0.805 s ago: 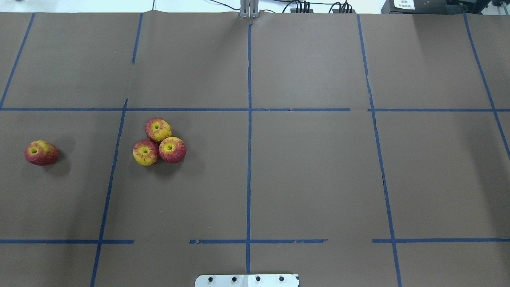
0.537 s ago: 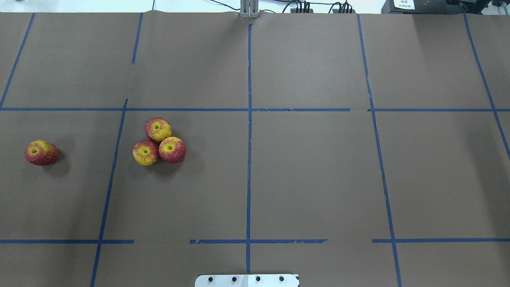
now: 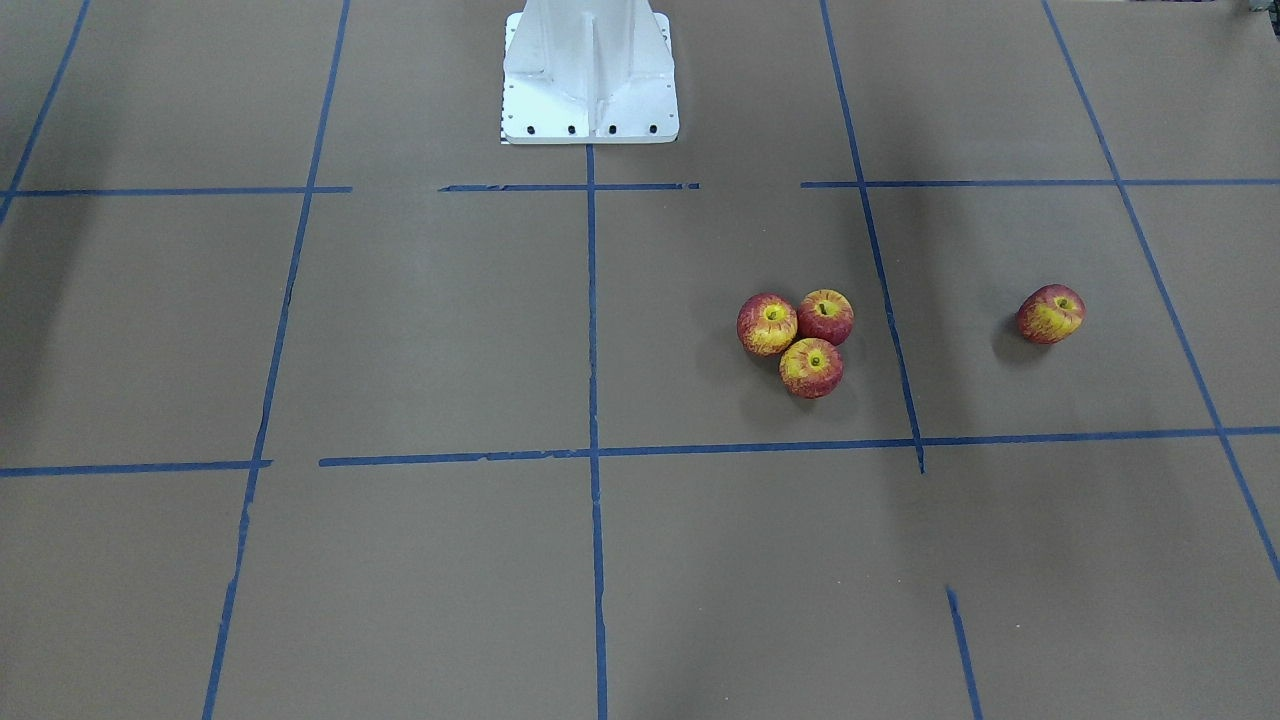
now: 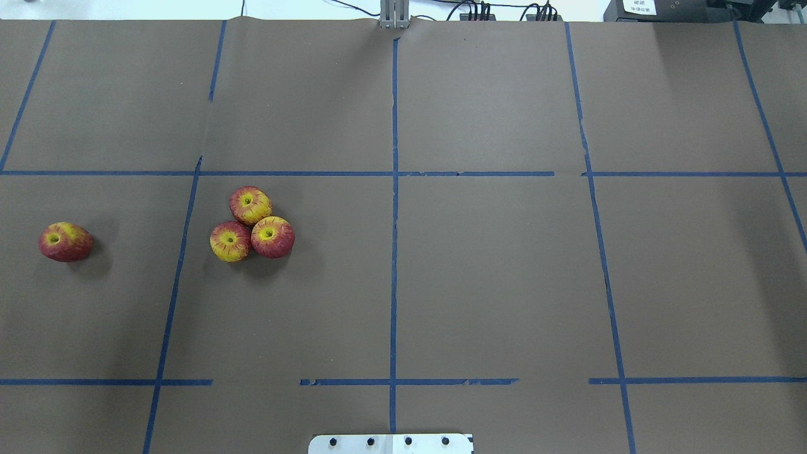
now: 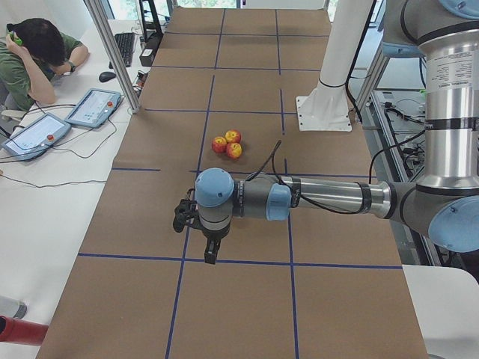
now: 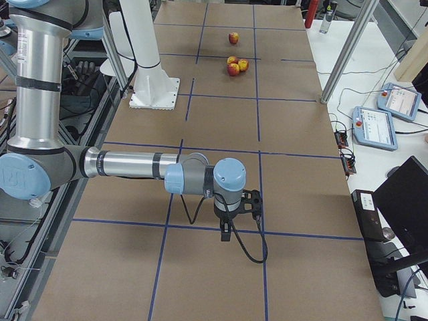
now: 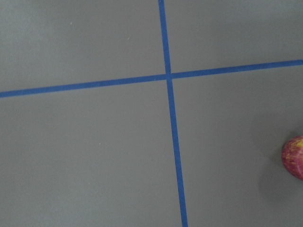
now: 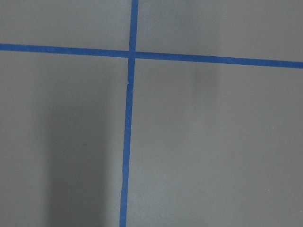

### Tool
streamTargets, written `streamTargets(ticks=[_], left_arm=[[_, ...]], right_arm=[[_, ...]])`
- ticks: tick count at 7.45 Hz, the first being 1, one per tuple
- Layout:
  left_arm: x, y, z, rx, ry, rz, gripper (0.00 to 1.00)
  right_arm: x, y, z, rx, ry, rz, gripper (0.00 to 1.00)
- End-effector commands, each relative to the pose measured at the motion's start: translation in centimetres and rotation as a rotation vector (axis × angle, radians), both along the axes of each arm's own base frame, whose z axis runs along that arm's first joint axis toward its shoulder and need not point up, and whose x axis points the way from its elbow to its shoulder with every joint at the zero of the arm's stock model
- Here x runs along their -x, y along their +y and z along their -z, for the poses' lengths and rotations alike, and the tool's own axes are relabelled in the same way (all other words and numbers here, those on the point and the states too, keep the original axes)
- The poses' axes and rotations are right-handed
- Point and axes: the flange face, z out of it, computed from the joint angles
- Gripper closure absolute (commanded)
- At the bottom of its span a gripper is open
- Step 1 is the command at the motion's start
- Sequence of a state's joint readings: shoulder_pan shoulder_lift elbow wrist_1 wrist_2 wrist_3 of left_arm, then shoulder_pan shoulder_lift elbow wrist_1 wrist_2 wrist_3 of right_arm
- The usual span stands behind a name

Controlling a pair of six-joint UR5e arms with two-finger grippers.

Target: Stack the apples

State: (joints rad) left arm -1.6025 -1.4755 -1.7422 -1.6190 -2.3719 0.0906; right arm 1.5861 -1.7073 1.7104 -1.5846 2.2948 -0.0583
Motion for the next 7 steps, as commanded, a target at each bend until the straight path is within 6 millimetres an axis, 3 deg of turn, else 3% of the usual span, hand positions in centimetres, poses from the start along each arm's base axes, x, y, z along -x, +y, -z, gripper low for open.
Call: streamTargets(ticks=[1, 2, 4, 7], left_arm=[[-4.6, -1.5, 1.8, -0.027, 0.019, 0.028, 0.0], [-7.1, -1.6, 2.7, -0.05, 0.043, 0.044, 0.0], [-12.2, -0.3, 2.5, -0.07, 0.032, 0.128, 0.0], [-23.4, 1.5, 4.0, -0.022, 0.092, 0.209, 0.0]], right_arm=[[0.0, 0.0, 0.0, 0.0, 0.0, 0.0, 0.0], [0.0, 0.0, 0.0, 0.0, 0.0, 0.0, 0.0], [0.0, 0.0, 0.0, 0.0, 0.0, 0.0, 0.0], [0.0, 0.0, 0.0, 0.0, 0.0, 0.0, 0.0]])
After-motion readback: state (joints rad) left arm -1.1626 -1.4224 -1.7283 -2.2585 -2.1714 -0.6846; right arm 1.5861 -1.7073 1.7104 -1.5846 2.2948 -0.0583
